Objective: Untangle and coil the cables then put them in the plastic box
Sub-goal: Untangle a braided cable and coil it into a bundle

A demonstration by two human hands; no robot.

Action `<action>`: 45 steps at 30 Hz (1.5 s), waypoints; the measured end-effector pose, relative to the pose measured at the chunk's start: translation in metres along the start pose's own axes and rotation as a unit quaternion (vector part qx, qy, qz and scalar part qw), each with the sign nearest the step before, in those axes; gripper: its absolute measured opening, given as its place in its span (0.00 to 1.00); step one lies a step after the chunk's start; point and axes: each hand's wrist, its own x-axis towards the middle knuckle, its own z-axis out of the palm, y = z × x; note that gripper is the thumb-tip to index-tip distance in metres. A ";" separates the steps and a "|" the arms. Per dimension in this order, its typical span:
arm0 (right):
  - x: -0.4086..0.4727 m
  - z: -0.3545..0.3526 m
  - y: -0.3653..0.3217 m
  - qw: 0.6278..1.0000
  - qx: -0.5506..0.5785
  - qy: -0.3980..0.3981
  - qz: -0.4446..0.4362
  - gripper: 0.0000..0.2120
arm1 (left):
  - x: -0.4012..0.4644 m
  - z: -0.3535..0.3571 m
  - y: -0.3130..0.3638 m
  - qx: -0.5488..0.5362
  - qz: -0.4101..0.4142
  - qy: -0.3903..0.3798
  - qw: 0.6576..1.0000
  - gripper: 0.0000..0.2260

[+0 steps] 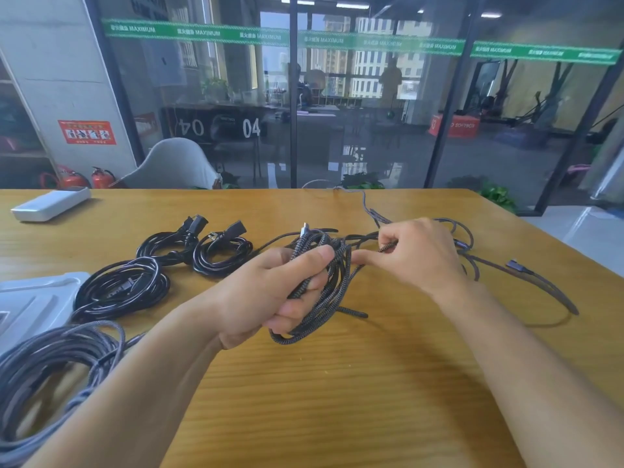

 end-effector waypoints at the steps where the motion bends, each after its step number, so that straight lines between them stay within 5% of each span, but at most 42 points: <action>1: 0.000 -0.001 -0.005 1.000 0.006 0.017 0.004 0.42 | 0.000 0.001 0.000 0.011 -0.002 -0.002 1.000 0.20; 10: -0.005 -0.008 -0.028 0.983 0.169 0.023 0.068 0.31 | 0.003 0.009 -0.005 0.125 -0.021 -0.011 0.992 0.20; 15: -0.007 -0.006 -0.037 0.974 0.217 0.007 0.070 0.33 | 0.010 0.021 -0.012 0.185 -0.035 -0.021 0.982 0.22; 20: -0.008 -0.012 -0.048 0.939 0.313 -0.081 0.115 0.27 | 0.019 0.028 -0.021 0.214 -0.039 0.033 0.975 0.21; 24: -0.013 -0.018 -0.056 0.927 0.346 -0.125 0.071 0.18 | 0.026 0.023 -0.033 0.225 -0.007 0.112 0.968 0.19; 28: -0.019 -0.015 -0.066 0.951 0.295 -0.090 -0.017 0.13 | 0.031 0.022 -0.040 0.181 0.008 0.152 0.972 0.18; 34: -0.024 -0.013 -0.070 0.949 0.297 -0.097 -0.043 0.21 | 0.030 0.020 -0.036 0.088 0.032 0.184 0.978 0.18; 39: -0.024 -0.017 -0.076 0.896 0.437 -0.064 0.032 0.23 | 0.026 0.019 -0.028 0.037 0.046 0.232 0.971 0.18; 45: -0.024 -0.005 -0.074 0.926 0.356 -0.113 0.047 0.13 | 0.024 0.019 -0.026 -0.001 0.049 0.244 0.968 0.15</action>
